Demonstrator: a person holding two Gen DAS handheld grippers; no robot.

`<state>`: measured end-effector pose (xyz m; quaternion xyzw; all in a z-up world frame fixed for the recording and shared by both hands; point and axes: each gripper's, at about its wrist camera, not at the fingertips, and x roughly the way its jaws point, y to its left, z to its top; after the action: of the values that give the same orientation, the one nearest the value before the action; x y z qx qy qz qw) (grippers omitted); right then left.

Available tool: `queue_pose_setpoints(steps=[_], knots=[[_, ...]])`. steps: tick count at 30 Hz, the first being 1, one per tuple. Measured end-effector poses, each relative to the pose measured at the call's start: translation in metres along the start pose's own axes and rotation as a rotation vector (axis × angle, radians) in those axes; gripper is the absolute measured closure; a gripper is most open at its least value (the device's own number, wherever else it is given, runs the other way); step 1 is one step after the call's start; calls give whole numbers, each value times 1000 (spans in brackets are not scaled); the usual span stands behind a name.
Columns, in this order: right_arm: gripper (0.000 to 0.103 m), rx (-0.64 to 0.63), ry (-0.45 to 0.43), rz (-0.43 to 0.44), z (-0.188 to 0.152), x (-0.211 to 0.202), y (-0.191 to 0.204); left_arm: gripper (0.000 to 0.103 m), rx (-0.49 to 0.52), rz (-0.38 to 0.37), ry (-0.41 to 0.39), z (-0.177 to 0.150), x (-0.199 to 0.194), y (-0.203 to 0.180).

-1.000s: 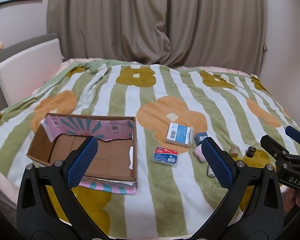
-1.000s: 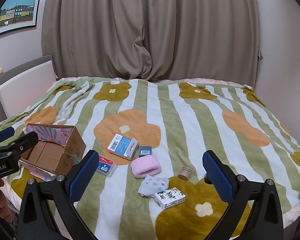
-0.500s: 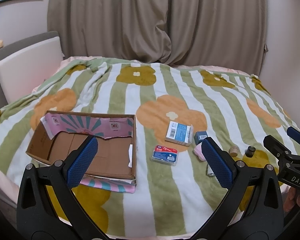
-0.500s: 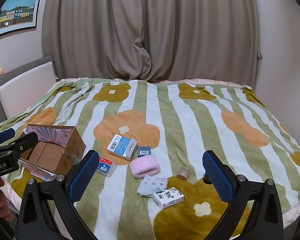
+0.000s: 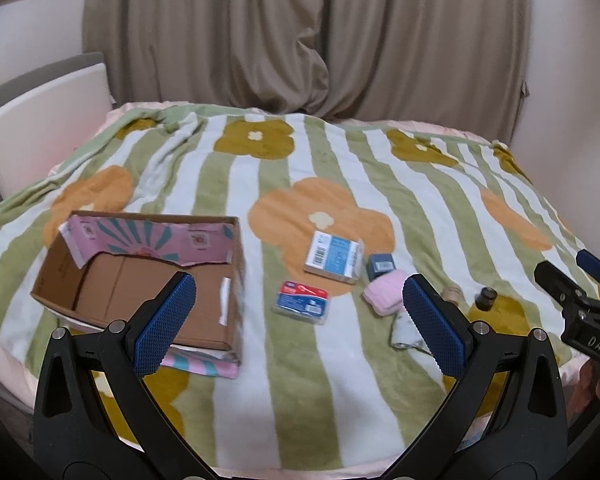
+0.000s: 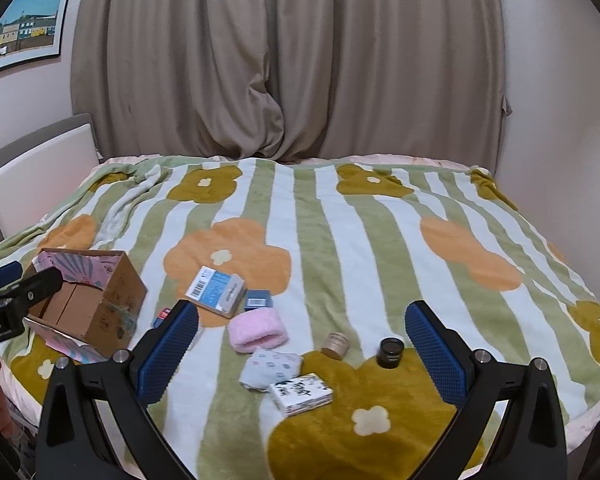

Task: Organize objects
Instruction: 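Close the left tool on the white sock while the right tool closes on the black lens cap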

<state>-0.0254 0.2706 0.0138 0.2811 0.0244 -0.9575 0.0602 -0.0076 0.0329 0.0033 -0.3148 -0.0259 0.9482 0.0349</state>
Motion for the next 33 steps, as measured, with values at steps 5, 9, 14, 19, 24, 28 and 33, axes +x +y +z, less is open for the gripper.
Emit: queue_pose_setpoints(steps=[5, 9, 14, 19, 24, 28, 33], knots=[[0, 22, 19, -21, -6, 7, -24, 0, 8, -54, 59, -9, 20, -22], [0, 41, 43, -33, -16, 15, -42, 0, 7, -107, 108, -20, 39, -40], [0, 63, 86, -49, -30, 31, -63, 0, 22, -166, 185, -32, 70, -65], [0, 79, 140, -69, -46, 53, -84, 0, 31, -193, 261, -43, 104, -85], [0, 78, 190, -73, -59, 79, -101, 0, 30, -209, 330, -52, 139, -102], [0, 73, 222, -72, -66, 100, -111, 0, 36, -199, 369, -57, 164, -113], [0, 47, 262, -67, -73, 123, -115, 0, 26, -219, 414, -64, 190, -123]])
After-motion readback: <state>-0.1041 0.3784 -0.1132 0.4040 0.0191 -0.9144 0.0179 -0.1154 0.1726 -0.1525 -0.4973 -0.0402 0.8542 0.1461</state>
